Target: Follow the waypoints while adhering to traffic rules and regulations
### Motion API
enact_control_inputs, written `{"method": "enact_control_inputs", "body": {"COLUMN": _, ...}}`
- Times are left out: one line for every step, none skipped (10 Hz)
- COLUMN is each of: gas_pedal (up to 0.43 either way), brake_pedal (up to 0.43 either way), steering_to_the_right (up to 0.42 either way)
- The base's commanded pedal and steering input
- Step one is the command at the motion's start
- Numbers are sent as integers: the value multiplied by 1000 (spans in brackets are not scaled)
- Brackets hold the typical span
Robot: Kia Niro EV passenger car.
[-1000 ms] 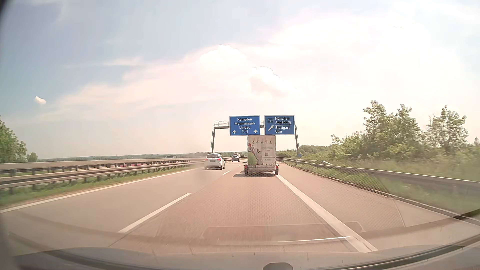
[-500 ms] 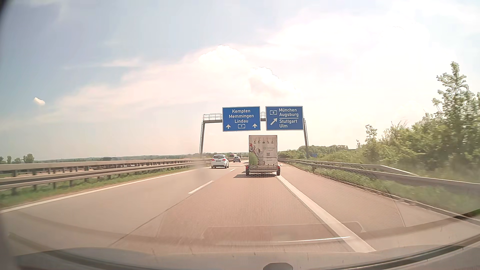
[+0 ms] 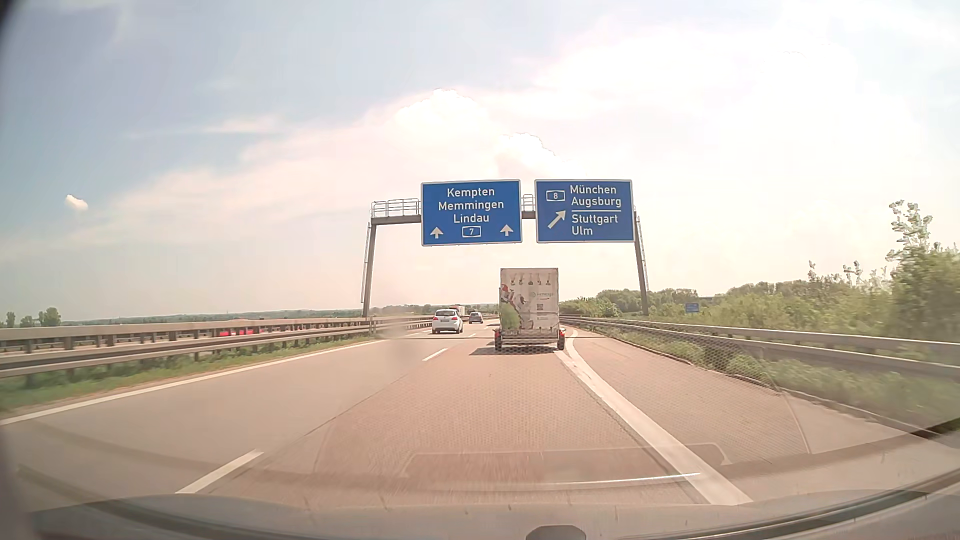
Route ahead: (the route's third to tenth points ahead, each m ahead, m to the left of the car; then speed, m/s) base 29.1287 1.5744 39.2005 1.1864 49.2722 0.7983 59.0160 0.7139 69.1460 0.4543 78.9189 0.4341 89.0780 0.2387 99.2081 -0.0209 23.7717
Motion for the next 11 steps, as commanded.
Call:
{"method": "enact_control_inputs", "body": {"gas_pedal": 98, "brake_pedal": 0, "steering_to_the_right": 0}}
{"method": "enact_control_inputs", "body": {"gas_pedal": 98, "brake_pedal": 0, "steering_to_the_right": 0}}
{"method": "enact_control_inputs", "body": {"gas_pedal": 87, "brake_pedal": 0, "steering_to_the_right": 0}}
{"method": "enact_control_inputs", "body": {"gas_pedal": 87, "brake_pedal": 0, "steering_to_the_right": 0}}
{"method": "enact_control_inputs", "body": {"gas_pedal": 87, "brake_pedal": 0, "steering_to_the_right": 0}}
{"method": "enact_control_inputs", "body": {"gas_pedal": 87, "brake_pedal": 0, "steering_to_the_right": 0}}
{"method": "enact_control_inputs", "body": {"gas_pedal": 87, "brake_pedal": 0, "steering_to_the_right": 0}}
{"method": "enact_control_inputs", "body": {"gas_pedal": 110, "brake_pedal": 0, "steering_to_the_right": 0}}
{"method": "enact_control_inputs", "body": {"gas_pedal": 228, "brake_pedal": 0, "steering_to_the_right": 0}}
{"method": "enact_control_inputs", "body": {"gas_pedal": 331, "brake_pedal": 0, "steering_to_the_right": 0}}
{"method": "enact_control_inputs", "body": {"gas_pedal": 398, "brake_pedal": 0, "steering_to_the_right": 0}}
